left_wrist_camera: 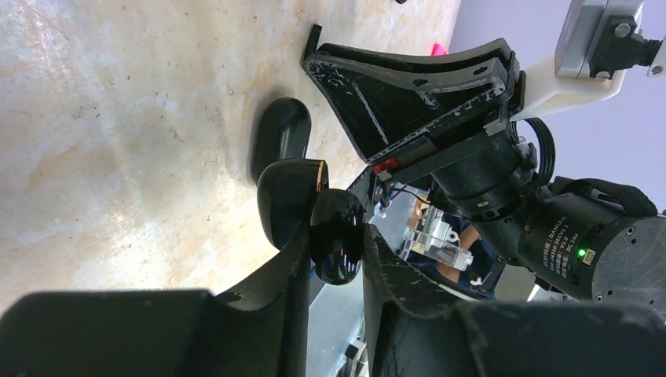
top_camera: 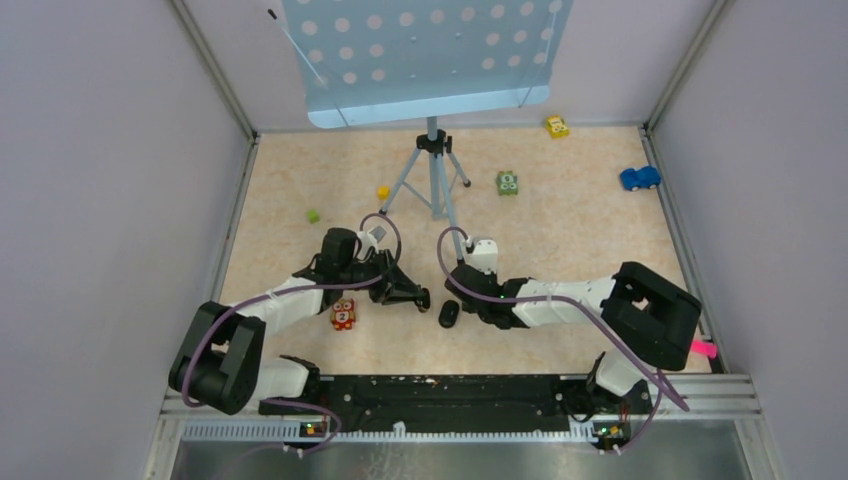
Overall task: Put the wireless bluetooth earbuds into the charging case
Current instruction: Pick up the left earbud from the center of the board, then insert the left earbud into the left side groove of the charging case.
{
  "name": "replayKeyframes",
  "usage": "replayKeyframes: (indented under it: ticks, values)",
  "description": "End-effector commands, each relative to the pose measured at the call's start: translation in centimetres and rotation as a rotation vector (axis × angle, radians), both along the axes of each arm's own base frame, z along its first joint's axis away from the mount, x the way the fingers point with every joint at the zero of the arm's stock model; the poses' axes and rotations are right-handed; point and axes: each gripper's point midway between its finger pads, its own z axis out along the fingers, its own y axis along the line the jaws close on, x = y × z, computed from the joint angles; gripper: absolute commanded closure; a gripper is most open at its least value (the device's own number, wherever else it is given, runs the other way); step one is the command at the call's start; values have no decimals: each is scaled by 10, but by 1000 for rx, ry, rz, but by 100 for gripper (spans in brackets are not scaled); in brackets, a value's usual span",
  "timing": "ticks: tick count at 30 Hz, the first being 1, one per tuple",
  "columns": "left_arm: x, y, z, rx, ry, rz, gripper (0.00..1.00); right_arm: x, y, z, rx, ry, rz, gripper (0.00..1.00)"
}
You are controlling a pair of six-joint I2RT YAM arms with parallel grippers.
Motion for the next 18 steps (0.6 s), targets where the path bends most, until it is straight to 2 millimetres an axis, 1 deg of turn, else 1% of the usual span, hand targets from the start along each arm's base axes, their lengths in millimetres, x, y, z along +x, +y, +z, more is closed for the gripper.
replayKeyframes:
  ticks: [1,3,6,7,10,11,14,18]
  values:
    - [8,-5,19,-34,-84,-19,100,0,-8,9,33,10,-44,92]
    - [9,-5,20,-36,-84,-22,100,-2,-7,21,113,30,-39,96]
    - [14,-9,29,-56,-131,-31,100,-11,-8,43,241,57,-21,99]
    - [16,-11,32,-60,-165,-41,100,-15,-8,51,282,71,-6,98]
    - [20,-21,36,-65,-278,-96,100,-30,-13,79,403,99,42,91]
    - [20,-26,39,-78,-299,-132,100,-34,-17,86,431,108,46,90]
    - [19,-41,42,-108,-355,-230,100,-49,-27,103,508,142,60,90]
    - [14,-56,41,-99,-445,-291,100,-70,-29,120,611,179,90,91]
